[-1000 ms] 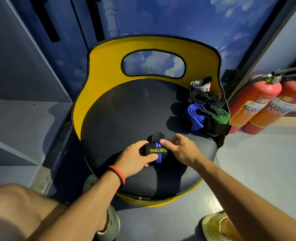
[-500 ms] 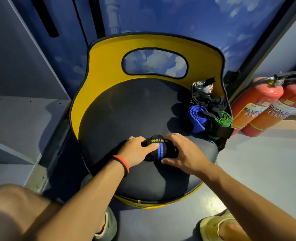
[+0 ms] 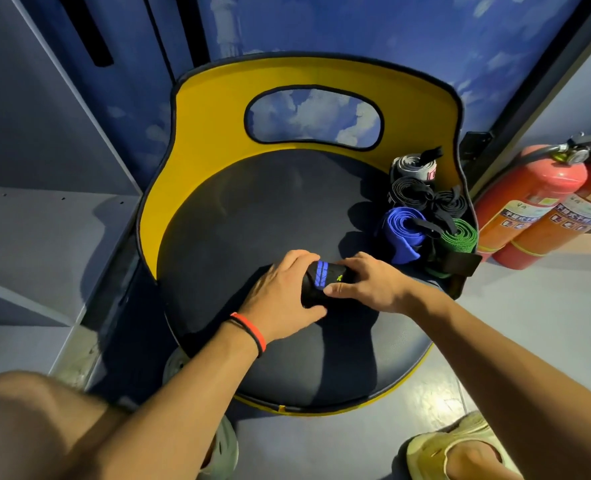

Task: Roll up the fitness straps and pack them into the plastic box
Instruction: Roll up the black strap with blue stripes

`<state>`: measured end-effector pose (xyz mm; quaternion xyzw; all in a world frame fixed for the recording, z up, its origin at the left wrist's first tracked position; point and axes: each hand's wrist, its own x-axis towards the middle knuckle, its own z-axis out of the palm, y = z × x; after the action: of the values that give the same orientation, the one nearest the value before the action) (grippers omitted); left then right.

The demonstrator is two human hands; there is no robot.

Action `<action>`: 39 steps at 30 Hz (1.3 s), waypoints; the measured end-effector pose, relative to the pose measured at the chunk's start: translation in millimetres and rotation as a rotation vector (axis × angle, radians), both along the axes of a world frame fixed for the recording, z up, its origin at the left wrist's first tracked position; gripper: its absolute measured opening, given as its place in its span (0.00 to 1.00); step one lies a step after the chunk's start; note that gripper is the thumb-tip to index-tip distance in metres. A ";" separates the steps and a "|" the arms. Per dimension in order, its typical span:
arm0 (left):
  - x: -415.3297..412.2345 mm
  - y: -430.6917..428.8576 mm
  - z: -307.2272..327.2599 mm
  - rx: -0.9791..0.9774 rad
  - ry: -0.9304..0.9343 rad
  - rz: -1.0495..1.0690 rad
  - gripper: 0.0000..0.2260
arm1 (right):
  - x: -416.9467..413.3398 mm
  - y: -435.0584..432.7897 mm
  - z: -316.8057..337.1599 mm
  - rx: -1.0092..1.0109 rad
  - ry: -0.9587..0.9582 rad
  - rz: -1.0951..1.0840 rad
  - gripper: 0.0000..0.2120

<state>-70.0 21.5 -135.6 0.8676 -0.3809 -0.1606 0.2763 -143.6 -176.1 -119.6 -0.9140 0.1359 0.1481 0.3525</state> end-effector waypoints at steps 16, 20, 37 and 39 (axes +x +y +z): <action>19.6 -10.9 5.7 -0.470 0.689 0.384 0.23 | -0.5 15.2 15.8 0.661 -0.332 -0.279 0.32; 27.6 -4.8 4.9 -0.390 0.765 0.274 0.42 | -0.8 14.9 10.6 0.534 -0.398 -0.154 0.37; -2.8 -23.0 4.8 -0.161 0.423 -0.033 0.32 | -39.9 -12.2 -15.4 -0.140 -0.426 0.078 0.31; -17.8 -34.4 1.7 -0.255 0.409 -0.008 0.33 | -56.1 -14.8 -15.5 -0.113 -0.467 -0.033 0.30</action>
<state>-87.8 -12.9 -133.8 0.7737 -0.3378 -0.2847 0.4541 -199.7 -190.9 -135.1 -0.9393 0.0734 -0.0810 0.3252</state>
